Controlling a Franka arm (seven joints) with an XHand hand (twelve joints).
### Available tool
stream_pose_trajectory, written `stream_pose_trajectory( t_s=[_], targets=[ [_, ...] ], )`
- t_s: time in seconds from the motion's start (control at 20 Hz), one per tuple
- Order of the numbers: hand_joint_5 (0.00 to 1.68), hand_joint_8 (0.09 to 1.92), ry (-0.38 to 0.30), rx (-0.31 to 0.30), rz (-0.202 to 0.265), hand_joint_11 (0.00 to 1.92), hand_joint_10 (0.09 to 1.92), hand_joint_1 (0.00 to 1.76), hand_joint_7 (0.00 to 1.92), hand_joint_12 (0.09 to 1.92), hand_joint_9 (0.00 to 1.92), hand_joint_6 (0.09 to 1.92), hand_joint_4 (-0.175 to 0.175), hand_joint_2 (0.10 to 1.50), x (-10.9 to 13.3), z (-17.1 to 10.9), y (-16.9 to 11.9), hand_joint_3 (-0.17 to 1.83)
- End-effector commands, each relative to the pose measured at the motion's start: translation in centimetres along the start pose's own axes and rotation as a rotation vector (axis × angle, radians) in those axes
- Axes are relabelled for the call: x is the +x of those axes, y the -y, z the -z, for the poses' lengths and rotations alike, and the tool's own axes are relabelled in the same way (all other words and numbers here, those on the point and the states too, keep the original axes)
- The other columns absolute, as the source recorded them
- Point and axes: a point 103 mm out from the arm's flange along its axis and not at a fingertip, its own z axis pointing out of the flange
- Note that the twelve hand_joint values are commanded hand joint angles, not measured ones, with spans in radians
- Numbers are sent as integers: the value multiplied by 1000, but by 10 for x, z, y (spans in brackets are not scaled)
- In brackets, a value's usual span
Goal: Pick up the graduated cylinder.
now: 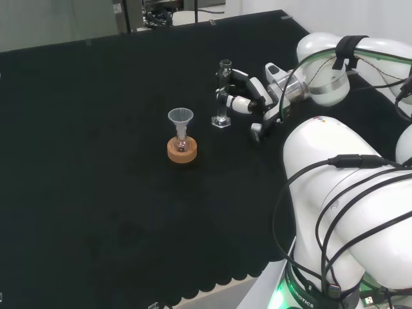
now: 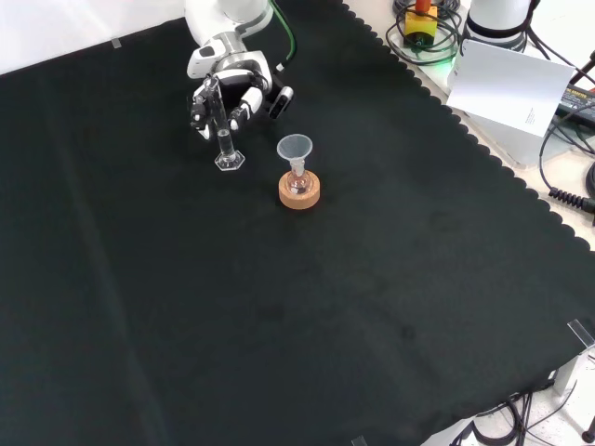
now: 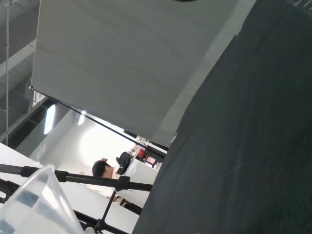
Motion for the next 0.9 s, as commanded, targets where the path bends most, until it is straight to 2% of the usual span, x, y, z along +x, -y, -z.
stream_pose_trajectory(
  t_s=[0.05, 0.6, 0.75, 0.9],
  targets=[
    [577, 578, 0, 2, 3, 656, 289, 1126, 622, 1158, 944, 656, 26, 1079, -1, -3, 1, -175],
    [621, 582, 25, -5, -3, 683, 304, 1115, 637, 1155, 965, 675, 30, 1104, 0, -4, -2, -175],
    [722, 603, 44, -20, -12, 800, 313, 1129, 716, 1087, 1031, 669, 31, 1175, 2, -3, -5, -175],
    [817, 628, 87, -28, -18, 957, 296, 1177, 812, 976, 1107, 653, 18, 1257, 4, 0, -5, -175]
  ],
)
